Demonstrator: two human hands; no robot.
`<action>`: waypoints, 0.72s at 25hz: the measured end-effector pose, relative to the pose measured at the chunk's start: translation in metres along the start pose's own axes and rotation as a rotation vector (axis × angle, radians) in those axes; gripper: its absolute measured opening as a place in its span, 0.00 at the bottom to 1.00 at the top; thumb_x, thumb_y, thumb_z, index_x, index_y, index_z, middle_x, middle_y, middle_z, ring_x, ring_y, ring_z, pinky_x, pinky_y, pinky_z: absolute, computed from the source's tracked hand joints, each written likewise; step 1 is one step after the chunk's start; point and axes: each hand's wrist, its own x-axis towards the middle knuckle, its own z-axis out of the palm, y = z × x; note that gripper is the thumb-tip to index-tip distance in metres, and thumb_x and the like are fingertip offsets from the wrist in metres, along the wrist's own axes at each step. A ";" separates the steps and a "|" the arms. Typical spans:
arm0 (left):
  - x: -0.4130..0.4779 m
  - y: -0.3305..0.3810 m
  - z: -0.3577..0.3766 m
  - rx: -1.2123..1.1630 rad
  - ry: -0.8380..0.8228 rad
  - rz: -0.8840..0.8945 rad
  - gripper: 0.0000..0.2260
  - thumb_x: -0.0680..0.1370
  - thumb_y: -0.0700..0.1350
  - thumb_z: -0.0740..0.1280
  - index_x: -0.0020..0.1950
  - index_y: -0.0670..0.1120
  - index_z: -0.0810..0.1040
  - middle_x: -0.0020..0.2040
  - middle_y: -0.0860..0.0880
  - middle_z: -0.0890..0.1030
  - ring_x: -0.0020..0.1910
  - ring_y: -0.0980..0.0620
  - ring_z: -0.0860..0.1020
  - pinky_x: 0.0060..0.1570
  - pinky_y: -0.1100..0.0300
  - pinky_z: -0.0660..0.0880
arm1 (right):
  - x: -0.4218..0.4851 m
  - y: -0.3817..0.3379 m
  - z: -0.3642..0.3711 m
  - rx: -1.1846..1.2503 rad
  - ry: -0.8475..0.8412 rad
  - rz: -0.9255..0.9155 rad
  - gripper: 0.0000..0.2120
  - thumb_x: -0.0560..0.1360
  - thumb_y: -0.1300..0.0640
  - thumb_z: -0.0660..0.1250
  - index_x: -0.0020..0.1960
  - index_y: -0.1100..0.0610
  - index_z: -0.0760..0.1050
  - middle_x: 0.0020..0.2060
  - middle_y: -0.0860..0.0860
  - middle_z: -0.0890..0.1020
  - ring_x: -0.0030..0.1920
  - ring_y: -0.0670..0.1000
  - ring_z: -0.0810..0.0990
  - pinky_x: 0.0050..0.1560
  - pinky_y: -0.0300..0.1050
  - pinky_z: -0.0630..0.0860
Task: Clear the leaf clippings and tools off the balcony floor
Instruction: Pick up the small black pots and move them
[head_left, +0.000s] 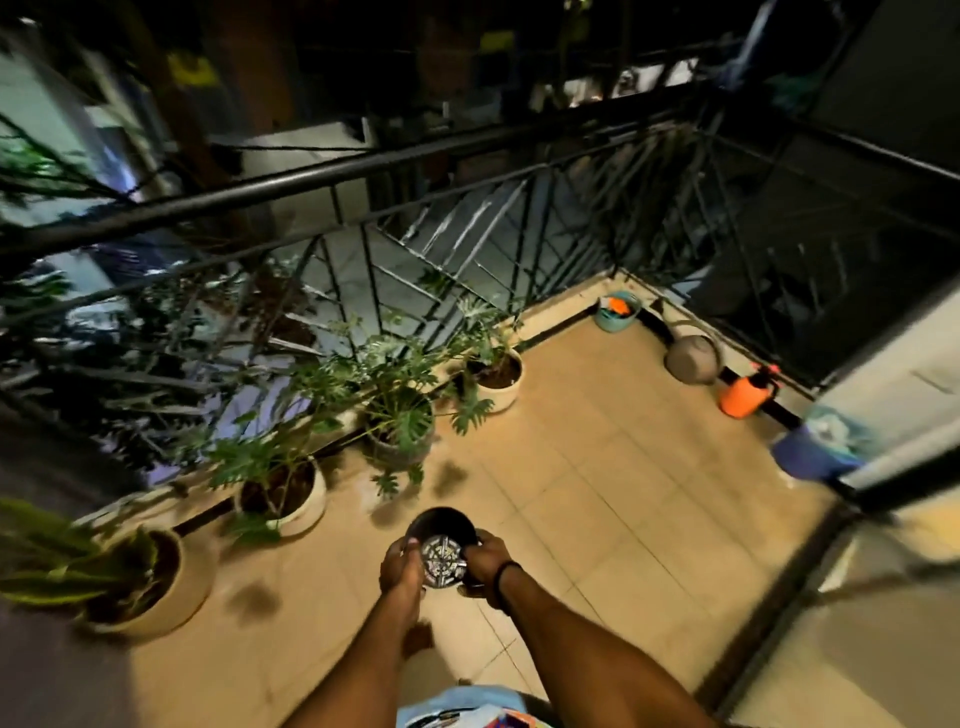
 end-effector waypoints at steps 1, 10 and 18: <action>0.001 0.008 0.004 0.046 -0.009 0.022 0.14 0.81 0.54 0.62 0.62 0.51 0.78 0.55 0.42 0.82 0.50 0.38 0.81 0.48 0.40 0.82 | 0.005 -0.003 -0.006 0.032 0.021 0.010 0.15 0.77 0.61 0.60 0.63 0.52 0.74 0.51 0.60 0.82 0.34 0.54 0.78 0.29 0.43 0.77; 0.042 0.095 0.061 0.184 -0.178 0.110 0.12 0.81 0.52 0.60 0.57 0.49 0.79 0.54 0.43 0.83 0.49 0.40 0.80 0.50 0.46 0.81 | 0.044 -0.066 -0.037 0.225 0.191 0.038 0.14 0.77 0.63 0.59 0.59 0.52 0.76 0.45 0.58 0.82 0.30 0.53 0.76 0.28 0.41 0.76; 0.070 0.125 0.113 0.315 -0.241 0.143 0.16 0.81 0.52 0.58 0.64 0.51 0.77 0.60 0.42 0.81 0.54 0.39 0.79 0.57 0.40 0.78 | 0.071 -0.089 -0.067 0.296 0.250 0.051 0.14 0.77 0.62 0.58 0.56 0.50 0.78 0.40 0.54 0.83 0.29 0.52 0.78 0.29 0.42 0.78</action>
